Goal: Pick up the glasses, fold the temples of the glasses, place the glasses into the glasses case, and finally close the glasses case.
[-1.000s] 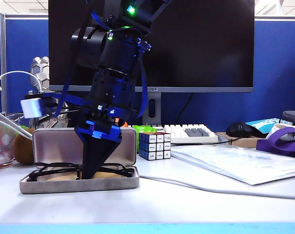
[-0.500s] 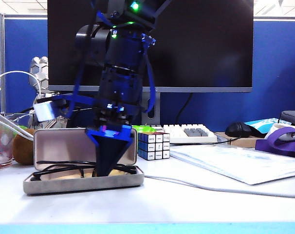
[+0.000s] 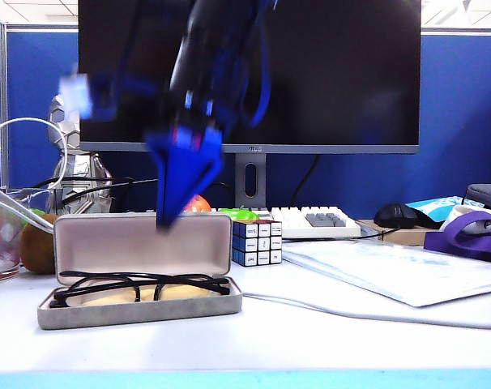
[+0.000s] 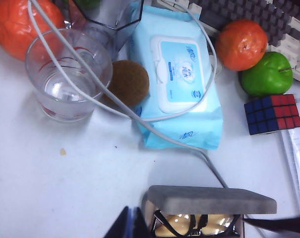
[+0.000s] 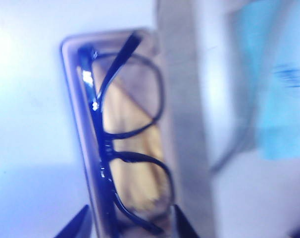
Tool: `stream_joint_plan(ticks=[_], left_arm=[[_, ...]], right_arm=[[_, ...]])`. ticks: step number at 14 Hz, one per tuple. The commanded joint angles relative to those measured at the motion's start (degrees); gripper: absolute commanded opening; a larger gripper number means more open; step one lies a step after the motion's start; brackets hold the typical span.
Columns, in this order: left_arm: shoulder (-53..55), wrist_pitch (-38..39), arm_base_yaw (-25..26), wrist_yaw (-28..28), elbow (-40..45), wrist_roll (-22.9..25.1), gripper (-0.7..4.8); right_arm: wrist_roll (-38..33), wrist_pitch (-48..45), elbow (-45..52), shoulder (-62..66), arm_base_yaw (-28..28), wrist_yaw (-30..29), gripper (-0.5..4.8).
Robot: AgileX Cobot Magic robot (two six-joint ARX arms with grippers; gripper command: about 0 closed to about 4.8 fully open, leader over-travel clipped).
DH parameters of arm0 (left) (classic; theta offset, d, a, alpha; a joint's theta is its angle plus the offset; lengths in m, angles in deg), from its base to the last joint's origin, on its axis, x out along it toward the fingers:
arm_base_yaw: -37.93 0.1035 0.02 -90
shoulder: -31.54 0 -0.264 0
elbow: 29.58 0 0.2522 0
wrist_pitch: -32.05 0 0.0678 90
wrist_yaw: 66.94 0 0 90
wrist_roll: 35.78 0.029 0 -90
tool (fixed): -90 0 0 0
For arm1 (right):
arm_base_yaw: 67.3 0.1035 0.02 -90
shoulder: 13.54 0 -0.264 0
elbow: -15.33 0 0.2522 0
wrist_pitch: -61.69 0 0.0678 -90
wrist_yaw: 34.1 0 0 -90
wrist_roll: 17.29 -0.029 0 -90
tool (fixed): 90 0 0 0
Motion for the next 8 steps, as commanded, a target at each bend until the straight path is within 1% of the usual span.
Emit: stream_joint_plan(ticks=[1,2,3,4,5,8], left_arm=[[0.0,-0.3,-0.1,-0.3,-0.2,3.7,0.09],[0.2,-0.6,-0.1,-2.8,-0.2,7.8,-0.06],[0.4,-0.5,-0.1,-3.9,-0.2,8.0,-0.06],[0.8,-0.8,-0.1,-6.5,-0.2,9.5,-0.06],[1.2,-0.7,-0.1,-9.4,-0.2,10.7,-0.06],[3.9,1.5,-0.1,-17.0,-0.2,11.9,-0.06]], right_arm=[[-2.3,-2.2,-0.2,-4.6,0.0,0.1,1.73],[-5.0,-4.7,-0.2,-6.3,-0.3,1.7,0.11],[-8.3,-6.7,-0.2,-6.6,-0.6,2.4,-0.01],[-13.6,-9.3,-0.2,-6.5,-2.0,2.3,-0.01],[-17.2,-11.2,-0.2,-6.0,-3.8,1.4,-0.01],[-22.5,-13.0,-0.2,-3.5,-7.7,-2.1,-0.01]])
